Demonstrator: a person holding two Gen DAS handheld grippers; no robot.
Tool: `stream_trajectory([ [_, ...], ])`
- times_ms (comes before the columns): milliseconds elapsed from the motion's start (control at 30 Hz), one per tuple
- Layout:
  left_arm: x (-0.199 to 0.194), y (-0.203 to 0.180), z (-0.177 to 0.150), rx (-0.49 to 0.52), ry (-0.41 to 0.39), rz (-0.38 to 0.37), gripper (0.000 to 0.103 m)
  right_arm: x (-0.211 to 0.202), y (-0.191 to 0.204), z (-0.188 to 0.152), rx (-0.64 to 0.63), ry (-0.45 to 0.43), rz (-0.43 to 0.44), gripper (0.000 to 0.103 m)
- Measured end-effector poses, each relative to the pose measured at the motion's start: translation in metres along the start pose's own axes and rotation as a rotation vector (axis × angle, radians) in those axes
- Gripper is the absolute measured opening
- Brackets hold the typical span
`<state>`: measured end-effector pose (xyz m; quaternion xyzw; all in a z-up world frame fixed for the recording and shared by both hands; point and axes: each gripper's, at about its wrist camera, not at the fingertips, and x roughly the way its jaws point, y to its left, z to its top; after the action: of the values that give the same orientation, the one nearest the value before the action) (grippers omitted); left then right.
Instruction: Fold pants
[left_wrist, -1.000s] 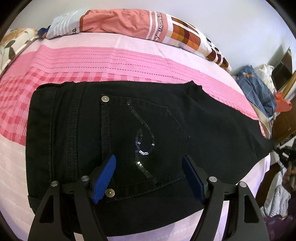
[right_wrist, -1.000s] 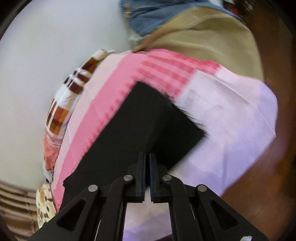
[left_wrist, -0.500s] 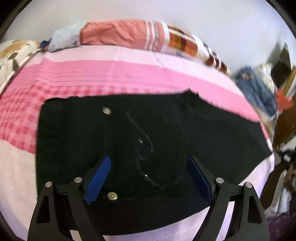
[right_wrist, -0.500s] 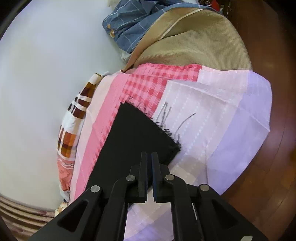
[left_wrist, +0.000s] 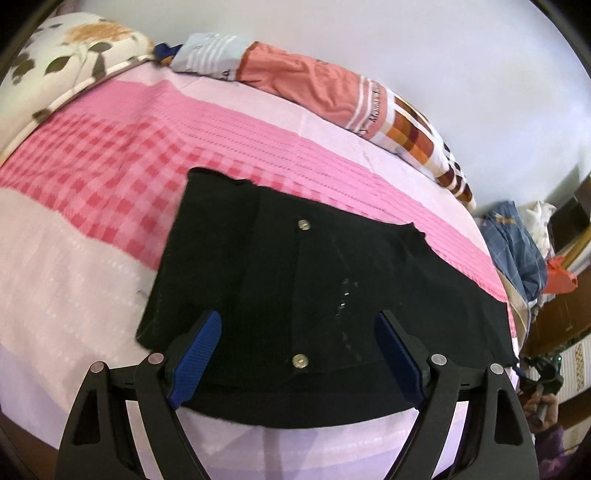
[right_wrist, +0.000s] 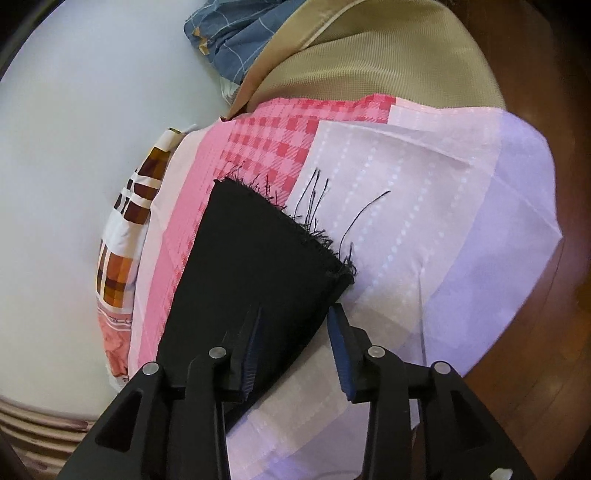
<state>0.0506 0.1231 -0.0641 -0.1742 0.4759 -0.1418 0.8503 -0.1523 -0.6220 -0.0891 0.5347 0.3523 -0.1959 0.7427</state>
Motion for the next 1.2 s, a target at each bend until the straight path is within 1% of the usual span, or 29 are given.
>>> stream_trajectory([
  [33, -0.001, 0.001, -0.002, -0.004, -0.002, 0.001, 0.085, 0.001, 0.002, 0.0, -0.014, -0.002, -0.01, 0.025],
  [67, -0.002, 0.002, -0.003, -0.008, -0.005, 0.004, 0.085, 0.001, 0.005, -0.001, -0.036, -0.005, -0.029, 0.012],
  [133, -0.005, 0.003, -0.004, -0.007, -0.014, 0.014, 0.085, 0.001, 0.007, -0.002, -0.054, -0.008, -0.058, 0.01],
  [200, -0.01, 0.004, -0.005, -0.005, -0.025, 0.027, 0.085, 0.0, 0.002, 0.0, -0.028, -0.007, -0.068, 0.01],
  [233, -0.012, 0.004, -0.004, -0.006, -0.034, 0.029, 0.085, -0.002, -0.004, 0.001, -0.003, -0.02, -0.092, 0.011],
  [267, -0.016, 0.005, -0.004, -0.007, -0.046, 0.034, 0.085, -0.005, -0.009, 0.002, 0.019, -0.031, -0.092, 0.016],
  [300, -0.022, 0.007, -0.004, -0.008, -0.062, 0.043, 0.085, -0.01, -0.018, 0.002, 0.061, -0.048, -0.078, 0.018],
  [400, -0.04, 0.018, -0.005, -0.019, -0.086, 0.062, 0.085, -0.021, -0.026, 0.001, 0.107, -0.07, 0.011, 0.019],
  [433, -0.044, 0.023, -0.006, -0.028, -0.086, 0.065, 0.085, -0.024, -0.023, -0.001, 0.097, -0.066, 0.044, 0.019],
  [500, -0.055, 0.039, -0.01, -0.068, -0.078, 0.063, 0.085, -0.023, -0.013, -0.007, 0.056, -0.045, 0.071, 0.022],
  [533, -0.057, 0.046, -0.011, -0.086, -0.067, 0.057, 0.085, -0.022, -0.005, -0.011, 0.034, -0.031, 0.101, 0.026],
  [600, -0.06, 0.06, -0.018, -0.133, -0.024, 0.013, 0.085, -0.018, 0.004, -0.017, 0.024, -0.015, 0.138, 0.032],
  [667, -0.058, 0.064, -0.024, -0.14, 0.013, -0.024, 0.085, -0.01, 0.014, -0.022, 0.029, 0.003, 0.167, 0.039],
  [733, -0.051, 0.061, -0.028, -0.129, 0.052, -0.046, 0.085, -0.002, 0.025, -0.023, 0.026, 0.023, 0.178, 0.042],
  [833, -0.039, 0.055, -0.033, -0.129, 0.089, -0.073, 0.084, 0.003, 0.036, -0.027, -0.01, 0.036, 0.163, 0.042],
  [900, -0.026, 0.056, -0.035, -0.154, 0.126, -0.078, 0.082, 0.004, 0.039, -0.029, -0.014, 0.039, 0.165, 0.043],
  [933, -0.021, 0.058, -0.037, -0.174, 0.14, -0.097, 0.081, 0.004, 0.039, -0.03, -0.009, 0.042, 0.17, 0.044],
  [967, -0.017, 0.058, -0.037, -0.185, 0.149, -0.107, 0.071, 0.004, 0.039, -0.03, -0.009, 0.043, 0.171, 0.046],
  [1000, -0.016, 0.057, -0.036, -0.182, 0.148, -0.099, 0.052, 0.003, 0.038, -0.03, -0.01, 0.043, 0.167, 0.046],
  [1033, -0.015, 0.055, -0.035, -0.173, 0.142, -0.084, 0.042, 0.004, 0.039, -0.03, -0.013, 0.042, 0.159, 0.047],
  [1067, -0.014, 0.053, -0.033, -0.168, 0.137, -0.084, 0.038, 0.004, 0.039, -0.03, -0.013, 0.042, 0.158, 0.048],
  [1100, -0.013, 0.051, -0.031, -0.168, 0.13, -0.086, 0.03, 0.004, 0.039, -0.031, -0.012, 0.042, 0.158, 0.048],
  [1200, -0.007, 0.039, -0.023, -0.12, 0.12, -0.035, 0.022, 0.008, 0.035, -0.032, 0.006, 0.053, 0.153, 0.05],
])
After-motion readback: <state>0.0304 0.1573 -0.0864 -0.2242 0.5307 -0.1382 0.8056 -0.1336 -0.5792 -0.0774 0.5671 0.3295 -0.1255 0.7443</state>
